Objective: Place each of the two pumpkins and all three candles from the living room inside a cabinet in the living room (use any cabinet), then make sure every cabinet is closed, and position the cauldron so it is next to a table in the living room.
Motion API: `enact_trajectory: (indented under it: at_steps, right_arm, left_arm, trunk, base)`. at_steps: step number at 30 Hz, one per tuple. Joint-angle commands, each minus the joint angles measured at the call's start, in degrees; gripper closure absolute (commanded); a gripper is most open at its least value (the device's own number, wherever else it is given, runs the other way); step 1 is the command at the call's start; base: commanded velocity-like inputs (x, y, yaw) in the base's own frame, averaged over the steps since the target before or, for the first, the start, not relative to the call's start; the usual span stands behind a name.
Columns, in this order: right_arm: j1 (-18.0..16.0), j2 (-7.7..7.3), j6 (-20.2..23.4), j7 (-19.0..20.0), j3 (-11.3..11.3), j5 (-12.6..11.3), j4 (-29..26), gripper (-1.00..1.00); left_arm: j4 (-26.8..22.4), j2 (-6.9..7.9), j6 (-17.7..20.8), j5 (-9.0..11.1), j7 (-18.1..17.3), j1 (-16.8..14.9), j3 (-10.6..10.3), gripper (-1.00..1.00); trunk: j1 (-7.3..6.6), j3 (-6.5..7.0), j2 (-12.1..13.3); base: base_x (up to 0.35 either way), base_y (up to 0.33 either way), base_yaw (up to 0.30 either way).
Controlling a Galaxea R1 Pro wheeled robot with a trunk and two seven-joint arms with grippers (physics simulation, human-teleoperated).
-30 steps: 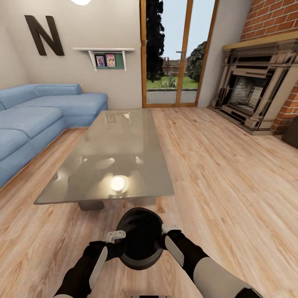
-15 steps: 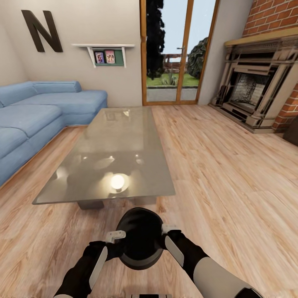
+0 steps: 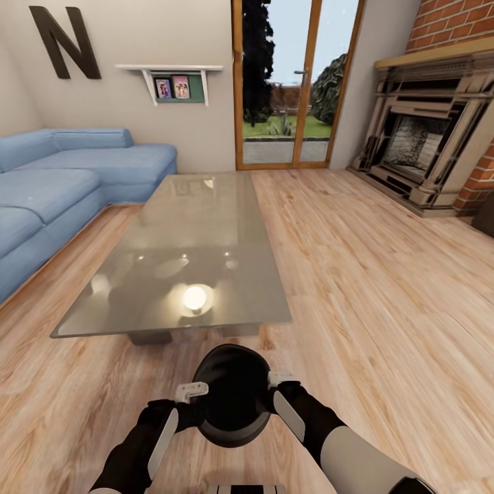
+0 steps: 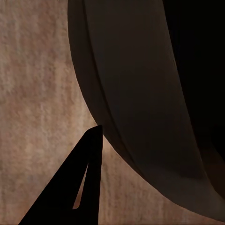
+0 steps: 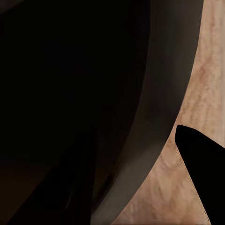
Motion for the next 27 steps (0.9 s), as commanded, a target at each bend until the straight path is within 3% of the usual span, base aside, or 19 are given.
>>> enact_trajectory:
  at_steps: [1, 8, 16, 27]
  right_arm:
    - [-0.1, 0.00, -3.2, 0.1, -0.1, 0.2, -0.1, 1.00]
    - [0.0, 0.00, -3.2, 0.1, -0.2, 0.2, -0.1, 1.00]
    - [0.0, 0.00, -3.3, 0.1, -0.2, 0.2, -0.1, 1.00]
    - [-0.1, 0.00, -3.3, 0.0, -0.2, 0.3, -0.1, 1.00]
  left_arm:
    - [0.0, 0.08, -0.1, 2.4, -0.4, 0.0, 0.3, 1.00]
    - [0.0, 0.08, -0.1, 2.4, -0.4, 0.0, 0.3, 1.00]
    - [0.0, 0.10, -0.1, 2.4, -0.4, 0.0, 0.3, 1.00]
    - [0.0, 0.12, -0.1, 2.4, -0.4, 0.0, 0.3, 1.00]
  trunk:
    - [-0.01, 0.01, 0.0]
    - [-0.01, 0.01, 0.0]
    - [0.20, -1.77, -0.1]
    - [0.25, -2.21, -0.1]
  base:
    - [0.243, 0.005, 0.000]
    - [0.096, 0.004, 0.000]
    - [0.002, 0.000, 0.000]
    - [0.000, 0.000, 0.000]
